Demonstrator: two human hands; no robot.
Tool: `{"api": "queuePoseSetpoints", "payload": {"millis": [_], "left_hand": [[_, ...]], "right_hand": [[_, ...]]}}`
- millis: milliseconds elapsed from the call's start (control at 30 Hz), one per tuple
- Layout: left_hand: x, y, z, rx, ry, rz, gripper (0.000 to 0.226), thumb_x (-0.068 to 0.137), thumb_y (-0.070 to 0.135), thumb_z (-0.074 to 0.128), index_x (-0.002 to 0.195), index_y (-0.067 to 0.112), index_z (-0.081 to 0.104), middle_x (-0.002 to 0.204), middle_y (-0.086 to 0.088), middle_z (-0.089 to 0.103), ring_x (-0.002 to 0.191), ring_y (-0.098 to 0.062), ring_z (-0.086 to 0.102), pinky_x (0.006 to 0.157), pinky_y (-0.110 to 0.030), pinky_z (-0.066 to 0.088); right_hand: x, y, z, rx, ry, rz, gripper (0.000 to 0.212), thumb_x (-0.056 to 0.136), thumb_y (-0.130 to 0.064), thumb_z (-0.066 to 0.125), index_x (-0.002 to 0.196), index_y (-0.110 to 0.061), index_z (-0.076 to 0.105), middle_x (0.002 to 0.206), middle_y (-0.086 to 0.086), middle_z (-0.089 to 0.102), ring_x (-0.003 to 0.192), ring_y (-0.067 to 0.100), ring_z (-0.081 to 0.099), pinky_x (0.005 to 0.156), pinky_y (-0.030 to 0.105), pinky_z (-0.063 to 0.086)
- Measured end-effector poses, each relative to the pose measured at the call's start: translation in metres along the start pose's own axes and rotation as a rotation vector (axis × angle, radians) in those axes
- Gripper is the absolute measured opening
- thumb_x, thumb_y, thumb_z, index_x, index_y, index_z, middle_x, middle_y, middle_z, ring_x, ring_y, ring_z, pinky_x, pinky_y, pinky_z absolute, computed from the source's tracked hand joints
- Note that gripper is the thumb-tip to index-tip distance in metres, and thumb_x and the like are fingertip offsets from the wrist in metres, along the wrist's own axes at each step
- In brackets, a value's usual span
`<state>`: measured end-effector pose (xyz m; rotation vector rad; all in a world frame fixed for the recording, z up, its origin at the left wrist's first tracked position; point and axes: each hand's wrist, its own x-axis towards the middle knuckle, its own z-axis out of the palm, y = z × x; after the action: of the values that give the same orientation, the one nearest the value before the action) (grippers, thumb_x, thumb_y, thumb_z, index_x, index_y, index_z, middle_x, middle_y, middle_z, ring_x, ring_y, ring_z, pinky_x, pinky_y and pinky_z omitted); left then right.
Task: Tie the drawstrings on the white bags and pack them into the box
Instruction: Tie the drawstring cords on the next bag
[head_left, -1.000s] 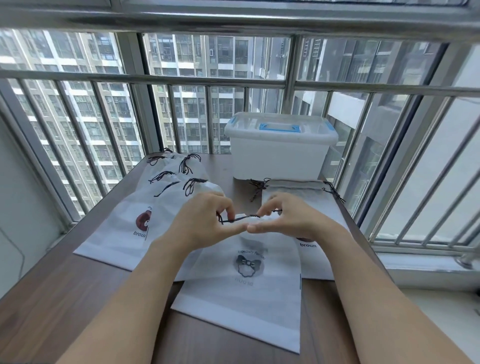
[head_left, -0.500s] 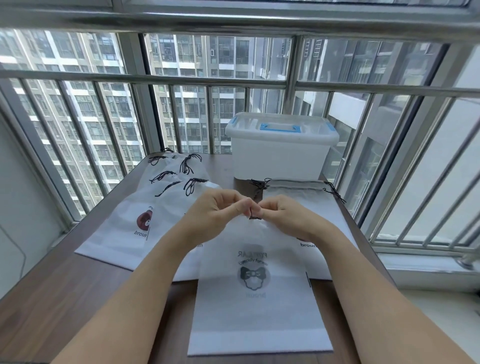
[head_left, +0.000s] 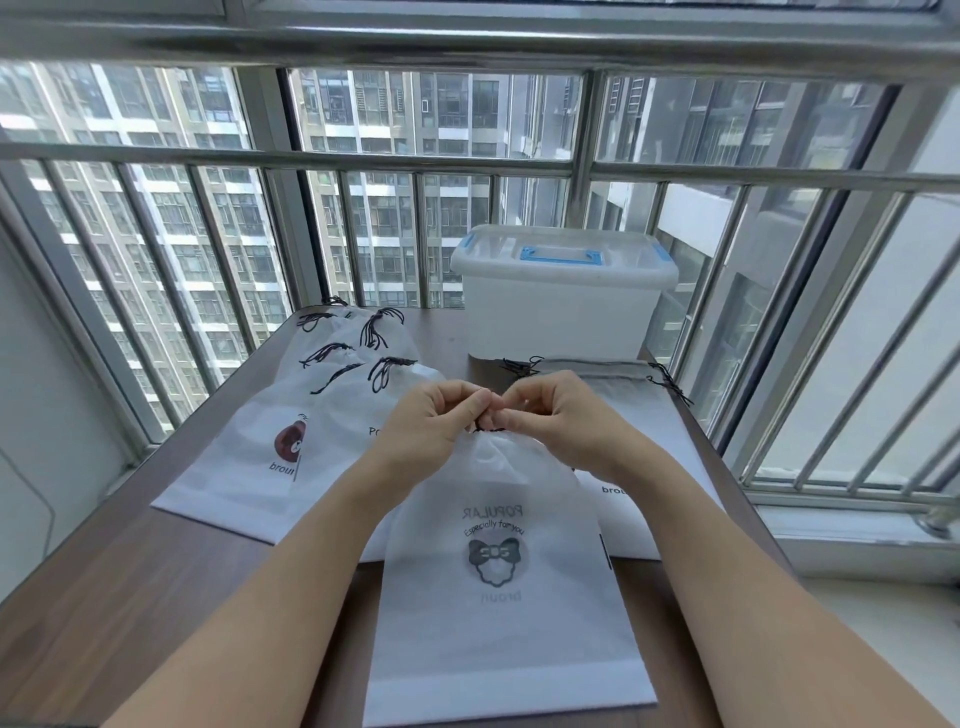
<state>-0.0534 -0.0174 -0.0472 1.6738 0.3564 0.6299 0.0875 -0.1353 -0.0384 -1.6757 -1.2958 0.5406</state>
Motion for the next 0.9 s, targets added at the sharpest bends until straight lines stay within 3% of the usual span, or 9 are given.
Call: {"api": "queuePoseSetpoints", "payload": {"millis": [67,133,233,400,500,633,733,833,900], "left_hand": [[0.0,0.0,0.001,0.004,0.016,0.007,0.02,0.099,0.016,0.058,0.089,0.007,0.073,0.068,0.005,0.066,0.067,-0.004,0.06,0.068,-0.011,0.046],[0.0,0.0,0.002,0.017,0.015,0.016,0.022,0.099,0.018,0.059,0.084,0.01,0.073,0.067,0.005,0.065,0.066,-0.005,0.058,0.067,-0.012,0.045],[0.0,-0.001,0.002,0.033,-0.028,0.005,0.025,0.101,0.019,0.056,0.089,0.007,0.074,0.067,0.006,0.064,0.067,-0.004,0.055,0.069,-0.011,0.043],[-0.002,-0.002,0.002,0.085,-0.096,0.004,0.027,0.104,0.016,0.05,0.092,0.013,0.074,0.07,0.011,0.063,0.073,-0.004,0.052,0.073,-0.01,0.041],[-0.002,-0.001,0.002,0.125,-0.091,0.022,0.03,0.103,0.017,0.052,0.081,0.014,0.071,0.069,0.014,0.062,0.071,-0.004,0.051,0.07,-0.012,0.04],[-0.002,0.002,0.001,0.115,-0.078,0.028,0.026,0.101,0.016,0.055,0.084,0.014,0.073,0.071,0.011,0.063,0.072,-0.004,0.052,0.073,-0.013,0.041],[-0.003,0.005,0.003,0.059,-0.083,0.025,0.024,0.101,0.013,0.055,0.088,0.017,0.074,0.073,0.008,0.065,0.07,0.0,0.054,0.071,-0.009,0.042],[-0.004,0.005,0.003,0.103,-0.083,0.033,0.028,0.101,0.014,0.055,0.08,0.021,0.073,0.071,0.01,0.064,0.07,-0.003,0.052,0.07,-0.011,0.041],[-0.006,0.005,0.002,0.123,-0.098,0.032,0.03,0.101,0.015,0.055,0.076,0.02,0.072,0.069,0.01,0.064,0.07,-0.004,0.051,0.072,-0.013,0.041]], "right_hand": [[0.0,-0.004,0.0,0.017,0.071,-0.046,0.006,0.088,-0.017,0.074,0.094,-0.018,0.073,0.057,0.004,0.056,0.052,0.01,0.037,0.052,0.025,0.031],[-0.001,-0.008,0.003,-0.001,0.144,-0.08,0.023,0.086,-0.014,0.074,0.106,-0.024,0.069,0.051,-0.001,0.043,0.049,0.011,0.033,0.051,0.025,0.031],[-0.003,-0.011,0.006,-0.095,0.142,-0.143,0.024,0.083,-0.017,0.07,0.104,-0.03,0.072,0.059,0.009,0.061,0.051,0.022,0.042,0.052,0.027,0.039],[-0.006,-0.012,0.003,-0.135,0.173,-0.194,0.02,0.084,0.005,0.07,0.091,-0.01,0.08,0.051,-0.021,0.06,0.045,-0.002,0.05,0.05,0.006,0.034],[-0.008,-0.014,0.001,-0.047,0.167,-0.192,0.01,0.085,0.005,0.073,0.091,0.0,0.079,0.057,-0.013,0.065,0.043,-0.004,0.05,0.05,0.005,0.035],[-0.003,-0.009,0.0,0.201,0.221,-0.025,0.007,0.089,-0.005,0.074,0.093,0.0,0.076,0.061,-0.001,0.065,0.045,0.0,0.044,0.05,0.013,0.035],[-0.002,-0.007,-0.002,0.411,0.172,0.124,0.007,0.094,-0.008,0.068,0.098,-0.004,0.071,0.075,0.008,0.069,0.04,0.004,0.033,0.039,0.017,0.025],[0.003,-0.001,-0.004,0.281,0.126,0.046,0.009,0.093,-0.015,0.071,0.101,-0.015,0.074,0.072,0.019,0.062,0.043,0.015,0.038,0.043,0.022,0.03],[0.003,-0.002,-0.002,0.122,0.112,-0.044,0.007,0.091,-0.022,0.073,0.097,-0.019,0.076,0.07,0.026,0.063,0.056,0.037,0.054,0.056,0.037,0.044]]}}
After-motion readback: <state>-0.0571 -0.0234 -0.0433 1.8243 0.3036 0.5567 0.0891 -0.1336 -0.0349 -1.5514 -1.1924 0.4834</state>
